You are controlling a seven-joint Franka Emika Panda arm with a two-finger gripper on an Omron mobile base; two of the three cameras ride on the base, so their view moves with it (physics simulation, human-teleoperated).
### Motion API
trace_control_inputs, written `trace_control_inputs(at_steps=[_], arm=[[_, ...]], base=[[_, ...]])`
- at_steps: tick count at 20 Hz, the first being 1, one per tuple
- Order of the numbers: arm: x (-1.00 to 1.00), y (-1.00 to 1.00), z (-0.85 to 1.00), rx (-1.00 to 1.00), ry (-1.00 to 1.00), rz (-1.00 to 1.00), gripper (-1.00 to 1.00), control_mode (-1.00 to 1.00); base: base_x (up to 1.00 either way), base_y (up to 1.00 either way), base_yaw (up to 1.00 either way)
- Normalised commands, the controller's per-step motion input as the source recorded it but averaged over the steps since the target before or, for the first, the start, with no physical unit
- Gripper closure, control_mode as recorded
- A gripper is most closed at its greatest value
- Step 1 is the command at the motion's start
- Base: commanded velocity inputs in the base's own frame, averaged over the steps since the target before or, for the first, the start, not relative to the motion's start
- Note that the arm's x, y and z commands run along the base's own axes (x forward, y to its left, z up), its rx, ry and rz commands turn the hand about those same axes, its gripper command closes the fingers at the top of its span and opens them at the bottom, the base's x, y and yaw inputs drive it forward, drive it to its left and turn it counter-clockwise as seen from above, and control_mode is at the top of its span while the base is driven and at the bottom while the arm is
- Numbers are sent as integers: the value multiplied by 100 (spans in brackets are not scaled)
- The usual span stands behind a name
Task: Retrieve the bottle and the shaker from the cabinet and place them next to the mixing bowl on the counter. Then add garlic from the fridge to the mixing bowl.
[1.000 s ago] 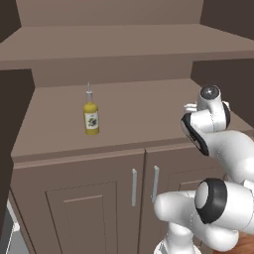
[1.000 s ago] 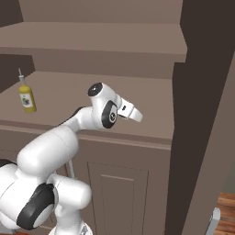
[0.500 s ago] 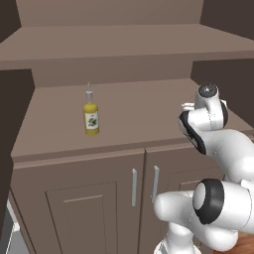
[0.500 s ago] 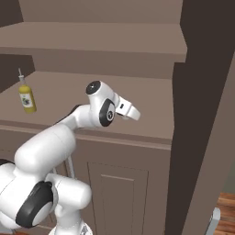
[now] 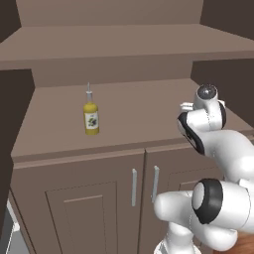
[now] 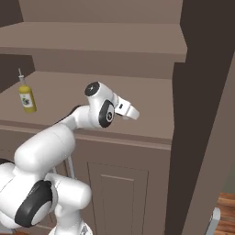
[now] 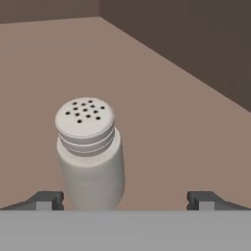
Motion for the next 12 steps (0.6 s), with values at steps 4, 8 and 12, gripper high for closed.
trace_control_inputs(at_steps=[4, 8, 12], arm=[[16, 0, 0, 0, 0, 1, -100, -100], [7, 5, 0, 0, 0, 2, -100, -100], [7, 5, 0, 0, 0, 3, -100, -100]], base=[[0, 0, 0], [0, 0, 0], [0, 0, 0]])
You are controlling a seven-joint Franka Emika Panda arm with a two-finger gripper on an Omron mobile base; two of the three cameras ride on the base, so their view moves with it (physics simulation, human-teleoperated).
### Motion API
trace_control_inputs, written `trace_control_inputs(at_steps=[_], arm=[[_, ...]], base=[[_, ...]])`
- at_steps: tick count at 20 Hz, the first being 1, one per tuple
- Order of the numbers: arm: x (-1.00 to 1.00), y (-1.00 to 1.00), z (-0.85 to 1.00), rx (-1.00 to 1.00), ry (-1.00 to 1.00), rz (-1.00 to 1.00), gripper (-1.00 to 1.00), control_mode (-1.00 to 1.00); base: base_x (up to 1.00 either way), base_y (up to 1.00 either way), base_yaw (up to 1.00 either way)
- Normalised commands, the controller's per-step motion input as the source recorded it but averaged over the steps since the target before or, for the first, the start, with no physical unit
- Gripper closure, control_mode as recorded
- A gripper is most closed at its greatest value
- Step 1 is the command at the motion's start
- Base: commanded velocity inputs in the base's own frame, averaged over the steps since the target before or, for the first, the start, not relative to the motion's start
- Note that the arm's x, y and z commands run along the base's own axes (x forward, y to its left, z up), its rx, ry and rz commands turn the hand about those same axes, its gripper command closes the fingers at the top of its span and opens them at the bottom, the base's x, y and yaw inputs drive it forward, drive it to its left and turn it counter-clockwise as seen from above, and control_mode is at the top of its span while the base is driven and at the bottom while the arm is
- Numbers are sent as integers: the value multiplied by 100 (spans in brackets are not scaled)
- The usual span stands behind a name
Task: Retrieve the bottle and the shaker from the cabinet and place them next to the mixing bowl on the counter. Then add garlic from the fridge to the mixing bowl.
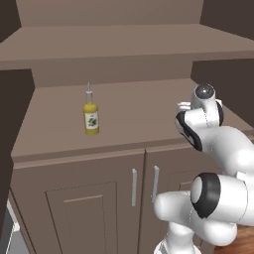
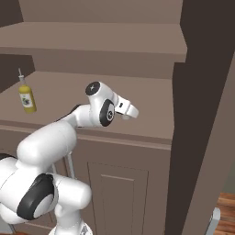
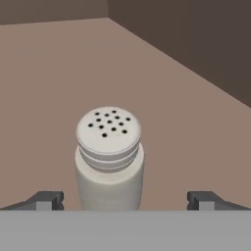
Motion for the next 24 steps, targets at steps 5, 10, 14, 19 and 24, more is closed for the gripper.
trace_control_inputs(at_steps=[5, 10, 14, 19, 24], arm=[[11, 0, 0, 0, 0, 3, -100, -100], [5, 0, -2, 0, 0, 1, -100, -100], [0, 0, -7, 0, 0, 1, -100, -100], [4, 0, -14, 0, -2, 2, -100, -100], [18, 0, -12, 0, -2, 2, -100, -100]], base=[[0, 0, 0], [0, 0, 0], [0, 0, 0], [0, 0, 0], [0, 0, 0]])
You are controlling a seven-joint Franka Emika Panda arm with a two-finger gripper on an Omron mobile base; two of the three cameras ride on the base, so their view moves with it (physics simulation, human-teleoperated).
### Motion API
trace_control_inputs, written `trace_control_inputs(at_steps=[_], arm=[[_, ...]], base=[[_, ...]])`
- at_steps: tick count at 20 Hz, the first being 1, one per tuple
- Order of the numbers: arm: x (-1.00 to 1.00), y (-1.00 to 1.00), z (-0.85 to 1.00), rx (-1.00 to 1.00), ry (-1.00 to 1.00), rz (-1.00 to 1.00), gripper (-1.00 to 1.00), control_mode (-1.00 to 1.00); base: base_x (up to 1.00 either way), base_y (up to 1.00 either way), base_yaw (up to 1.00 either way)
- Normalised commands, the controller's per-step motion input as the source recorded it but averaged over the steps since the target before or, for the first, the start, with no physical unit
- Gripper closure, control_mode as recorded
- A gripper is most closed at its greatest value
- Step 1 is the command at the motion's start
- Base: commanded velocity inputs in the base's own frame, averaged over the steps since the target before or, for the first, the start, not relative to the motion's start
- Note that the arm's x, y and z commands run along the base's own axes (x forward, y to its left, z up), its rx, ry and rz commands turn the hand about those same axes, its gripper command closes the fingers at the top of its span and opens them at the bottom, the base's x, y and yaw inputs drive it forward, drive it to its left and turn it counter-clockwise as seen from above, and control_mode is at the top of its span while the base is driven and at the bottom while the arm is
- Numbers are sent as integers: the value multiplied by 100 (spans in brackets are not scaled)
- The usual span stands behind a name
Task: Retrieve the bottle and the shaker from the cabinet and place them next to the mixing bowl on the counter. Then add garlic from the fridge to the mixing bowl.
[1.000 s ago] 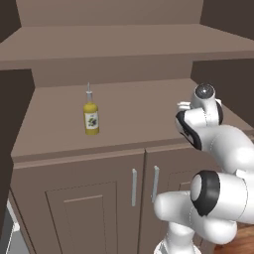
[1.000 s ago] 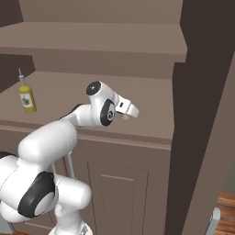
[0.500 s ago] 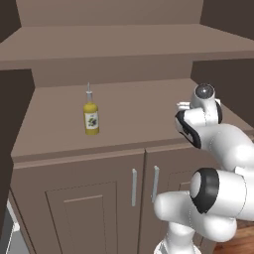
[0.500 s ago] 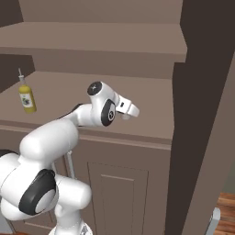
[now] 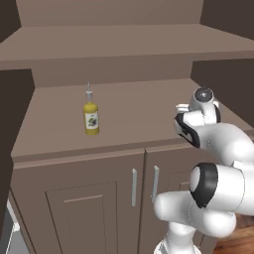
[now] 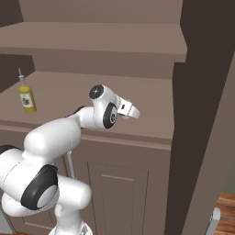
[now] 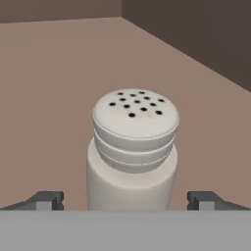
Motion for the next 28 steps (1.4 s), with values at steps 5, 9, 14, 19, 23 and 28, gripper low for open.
trace_control_inputs(at_steps=[5, 9, 14, 19, 23, 28], arm=[[6, 1, -3, 0, 0, 2, 100, -100], [0, 1, 0, 0, 0, 1, 100, -100], [0, 1, 0, 0, -1, 0, 100, -100], [-41, 19, 1, -3, -17, 2, 100, -100], [-94, 17, 14, -2, -12, 1, 100, -100], [-86, 3, 51, 0, 0, 1, 100, -100]], base=[[0, 0, 0], [0, 0, 0], [0, 0, 0], [0, 0, 0], [0, 0, 0], [0, 0, 0]])
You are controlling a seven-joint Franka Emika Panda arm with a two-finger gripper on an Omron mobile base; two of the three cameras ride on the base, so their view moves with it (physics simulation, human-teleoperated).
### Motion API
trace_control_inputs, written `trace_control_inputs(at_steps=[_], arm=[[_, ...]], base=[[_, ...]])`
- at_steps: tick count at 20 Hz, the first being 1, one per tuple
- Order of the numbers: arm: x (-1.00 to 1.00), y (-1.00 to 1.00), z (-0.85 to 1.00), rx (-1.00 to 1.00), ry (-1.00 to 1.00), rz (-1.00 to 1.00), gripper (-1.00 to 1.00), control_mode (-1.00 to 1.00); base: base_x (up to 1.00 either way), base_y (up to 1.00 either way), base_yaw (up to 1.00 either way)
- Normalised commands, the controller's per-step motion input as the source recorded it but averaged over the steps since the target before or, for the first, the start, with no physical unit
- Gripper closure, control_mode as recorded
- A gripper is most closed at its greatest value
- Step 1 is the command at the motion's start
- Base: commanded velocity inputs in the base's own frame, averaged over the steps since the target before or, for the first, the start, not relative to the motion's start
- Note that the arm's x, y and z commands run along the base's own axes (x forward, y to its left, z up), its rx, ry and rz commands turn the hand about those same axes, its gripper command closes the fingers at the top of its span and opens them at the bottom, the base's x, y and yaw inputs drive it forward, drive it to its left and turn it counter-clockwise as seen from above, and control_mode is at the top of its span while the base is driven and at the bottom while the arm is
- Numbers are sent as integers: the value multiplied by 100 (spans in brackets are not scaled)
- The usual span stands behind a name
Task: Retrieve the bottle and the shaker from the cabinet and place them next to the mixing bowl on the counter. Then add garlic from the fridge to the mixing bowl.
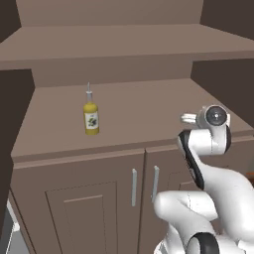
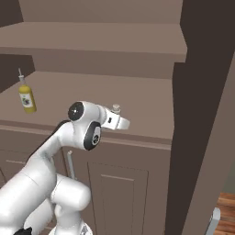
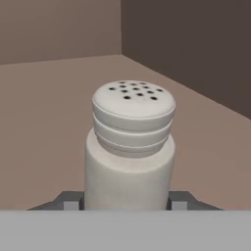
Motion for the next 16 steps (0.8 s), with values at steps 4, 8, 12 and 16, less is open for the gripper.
trace_control_inputs(at_steps=[4, 8, 12, 16], arm=[[-93, 15, 88, 0, 7, 2, 100, -100], [-100, 26, 63, 0, 6, 1, 100, -100], [-100, 34, 31, 0, 7, 3, 100, -100], [-100, 40, 0, 0, 0, 3, 100, -100]], base=[[0, 0, 0], [0, 0, 0], [0, 0, 0], [0, 0, 0]])
